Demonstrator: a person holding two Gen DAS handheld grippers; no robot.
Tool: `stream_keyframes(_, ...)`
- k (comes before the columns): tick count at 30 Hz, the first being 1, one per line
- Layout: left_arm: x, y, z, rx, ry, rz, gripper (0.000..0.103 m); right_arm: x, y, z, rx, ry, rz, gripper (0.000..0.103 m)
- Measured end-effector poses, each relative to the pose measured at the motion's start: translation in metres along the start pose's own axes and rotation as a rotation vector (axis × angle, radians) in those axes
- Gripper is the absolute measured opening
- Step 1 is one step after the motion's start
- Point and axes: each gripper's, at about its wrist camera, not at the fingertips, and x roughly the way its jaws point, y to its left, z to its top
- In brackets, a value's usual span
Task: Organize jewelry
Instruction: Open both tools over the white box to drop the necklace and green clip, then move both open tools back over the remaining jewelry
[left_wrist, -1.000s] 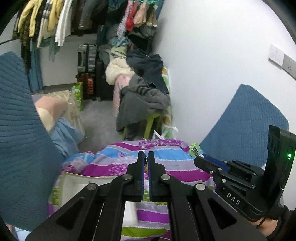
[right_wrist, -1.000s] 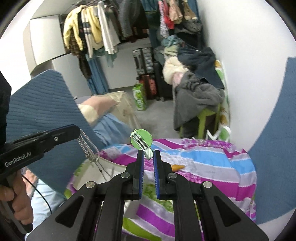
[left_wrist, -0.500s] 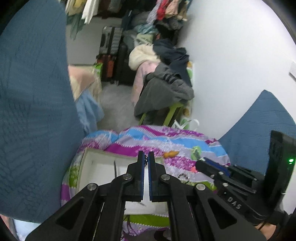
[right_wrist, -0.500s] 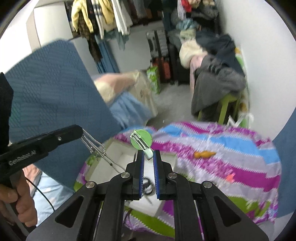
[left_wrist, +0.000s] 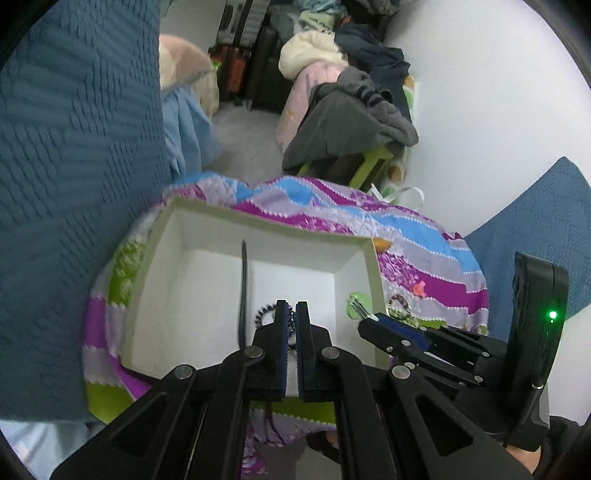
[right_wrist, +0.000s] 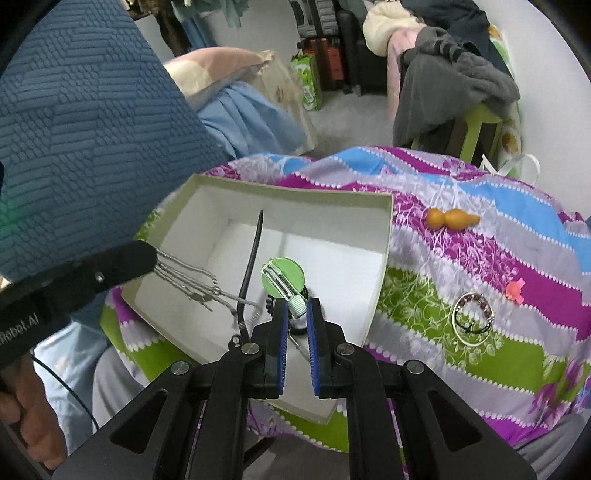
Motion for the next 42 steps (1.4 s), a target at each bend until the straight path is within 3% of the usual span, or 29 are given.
stream_keyframes(6, 0.0, -0.012, -0.002, 0.016, -0.003, 0.014, 0.003, -0.006, -0.003, -0.001, -0.002, 0.005, 0.044, 0.01)
stream_keyframes(10, -0.006, -0.019, 0.005, -0.001, -0.008, -0.004, 0.004, -0.019, -0.004, 0.001, -0.016, -0.023, 0.073, 0.025)
stream_keyframes(14, -0.009, -0.03, 0.01, 0.004, -0.012, 0.014, 0.005, -0.04, -0.013, 0.005, -0.017, -0.069, 0.087, 0.025)
stream_keyframes(16, -0.008, -0.038, 0.012, 0.013, -0.012, 0.021, 0.014, -0.052, -0.019, 0.008, -0.021, -0.096, 0.089, 0.025)
stream_keyframes(18, -0.007, -0.049, 0.013, 0.021, -0.028, 0.029, 0.04, -0.067, -0.03, 0.011, -0.024, -0.131, 0.084, 0.026)
stream_keyframes(20, -0.007, -0.062, 0.014, 0.03, -0.048, 0.025, 0.044, -0.083, -0.044, 0.015, -0.026, -0.167, 0.068, 0.026)
stream_keyframes(27, 0.003, -0.114, 0.017, 0.069, -0.075, -0.042, 0.044, -0.123, -0.098, 0.022, 0.004, -0.254, 0.001, 0.026)
stream_keyframes(32, 0.024, -0.151, 0.013, 0.107, -0.056, -0.082, 0.041, -0.126, -0.136, 0.017, 0.027, -0.264, -0.038, 0.026)
stream_keyframes(42, 0.106, -0.202, -0.014, 0.132, 0.054, -0.115, 0.04, -0.071, -0.218, -0.011, 0.079, -0.147, -0.092, 0.025)
